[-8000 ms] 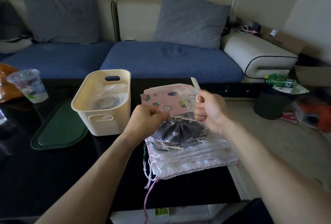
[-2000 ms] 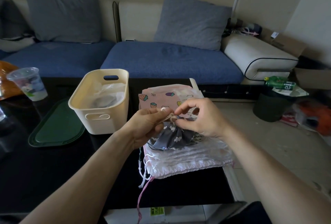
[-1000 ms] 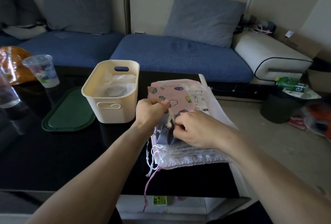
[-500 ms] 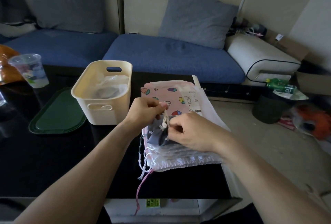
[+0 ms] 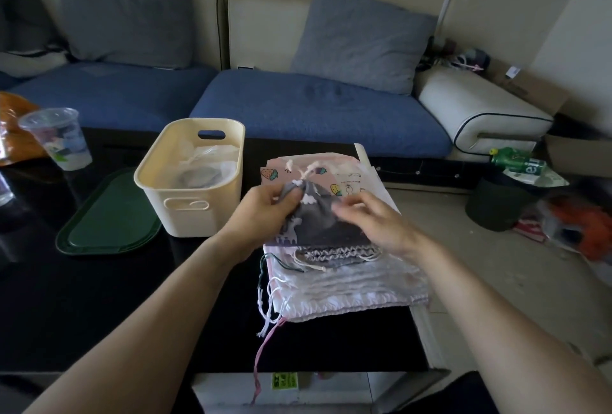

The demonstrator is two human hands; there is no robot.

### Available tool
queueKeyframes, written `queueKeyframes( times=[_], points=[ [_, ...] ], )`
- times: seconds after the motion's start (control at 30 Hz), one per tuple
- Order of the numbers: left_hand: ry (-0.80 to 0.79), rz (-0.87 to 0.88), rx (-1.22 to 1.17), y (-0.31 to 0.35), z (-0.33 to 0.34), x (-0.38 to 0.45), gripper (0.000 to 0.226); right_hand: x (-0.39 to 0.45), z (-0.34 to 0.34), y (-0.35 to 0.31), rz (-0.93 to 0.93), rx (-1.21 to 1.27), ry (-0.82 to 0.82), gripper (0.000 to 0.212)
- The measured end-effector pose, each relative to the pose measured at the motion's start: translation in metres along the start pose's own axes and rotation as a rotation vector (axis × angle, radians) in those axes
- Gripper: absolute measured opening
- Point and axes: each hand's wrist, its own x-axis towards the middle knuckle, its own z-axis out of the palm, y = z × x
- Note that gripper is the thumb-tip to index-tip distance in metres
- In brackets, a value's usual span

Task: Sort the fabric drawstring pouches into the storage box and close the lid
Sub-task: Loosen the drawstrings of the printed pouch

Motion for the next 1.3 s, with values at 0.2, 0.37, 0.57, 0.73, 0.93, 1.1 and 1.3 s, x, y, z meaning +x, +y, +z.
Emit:
queueKeyframes(
  times=[0.2,0.37,0.57,0.73,0.93,1.1,1.3],
  points=[
    [0.263,-0.093,0.168,0.005,-0.006,0.004,0.037,0.011,-0.011,0.023,-0.187,0.352,0.076,0.054],
    [0.055,0.025,0.464,0.010,-0.003,-0.008,0.084,0.010,-0.010,0.009,-0.409,0.139,0.305,0.016],
    [-0.010,0.237,0.634,0.004,-0.005,-0.011,0.024,0.008,0.003,-0.013,-0.555,0.010,0.517,0.010],
    [0.023,0.054,0.363,0.011,-0.018,-0.013,0.048,0.022,0.013,-0.018,-0.429,0.000,0.643,0.052],
    [0.016,-0.062,-0.019,0.022,-0.044,-0.015,0.075,0.030,0.044,-0.045,-0.102,0.711,0.026,0.041],
    [0.251,0.080,0.065,0.021,-0.073,-0.019,0.031,0.057,0.061,-0.089,-0.194,0.507,0.243,0.010],
    [0.624,0.147,0.410,0.013,-0.115,-0.015,0.033,0.113,0.059,-0.160,-0.396,-0.375,0.410,0.036]
  ],
)
